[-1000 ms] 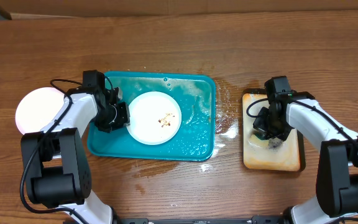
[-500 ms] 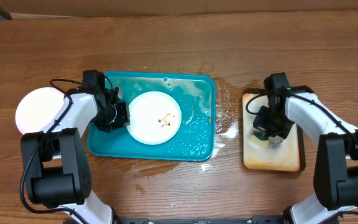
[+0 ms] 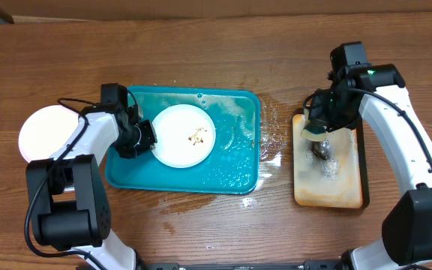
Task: Clean dirty plates on tray and stack at the side
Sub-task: 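Grasp the sponge in the soapy tray with the right gripper and lift, then scrub the remaining white plate with the sponge in the right gripper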
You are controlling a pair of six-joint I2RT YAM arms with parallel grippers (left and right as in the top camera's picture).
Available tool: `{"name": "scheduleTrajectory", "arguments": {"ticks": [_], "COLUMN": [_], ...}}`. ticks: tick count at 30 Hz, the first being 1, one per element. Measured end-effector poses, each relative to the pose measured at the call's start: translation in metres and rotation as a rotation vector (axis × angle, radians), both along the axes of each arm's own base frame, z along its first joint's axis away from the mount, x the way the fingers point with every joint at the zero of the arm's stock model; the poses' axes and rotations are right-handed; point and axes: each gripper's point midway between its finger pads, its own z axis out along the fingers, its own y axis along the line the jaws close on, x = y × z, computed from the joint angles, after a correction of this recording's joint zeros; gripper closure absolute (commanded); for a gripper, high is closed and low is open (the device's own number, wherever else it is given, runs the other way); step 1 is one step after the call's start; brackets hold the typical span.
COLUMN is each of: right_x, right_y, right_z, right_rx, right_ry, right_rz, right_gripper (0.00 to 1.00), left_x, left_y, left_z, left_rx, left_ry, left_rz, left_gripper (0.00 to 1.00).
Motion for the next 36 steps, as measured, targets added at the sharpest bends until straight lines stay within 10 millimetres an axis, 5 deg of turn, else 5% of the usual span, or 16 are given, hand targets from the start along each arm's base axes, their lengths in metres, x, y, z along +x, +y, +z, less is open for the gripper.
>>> {"name": "scheduleTrajectory", "arguments": {"ticks": [11,17,30,36], "right_x": [-0.02,-0.026,-0.017,-0.016], "right_y": [0.133,0.184,0.24,0.251], "right_z": [0.005,-0.035,-0.093,-0.11], "right_rx": [0.169,0.184,0.236,0.249], "right_ry": [-0.064,-0.021,-0.021,-0.008], "right_rz": [0.377,0.466,0.472,0.452], "right_gripper": [0.96,0.96,0.96,0.96], "left_x": [-0.002,-0.01,-0.019,-0.023], "left_y": [-0.045,-0.061,-0.066,-0.07], "left_z": [0.0,0.0,0.0,0.0], "left_rx": [0.013,0.013,0.002,0.001], "left_ry": [-0.003,0.019,0.055,0.063], "left_rz": [-0.096,-0.137,-0.147,-0.16], "left_gripper": [0.96,0.96,0.96,0.96]}}
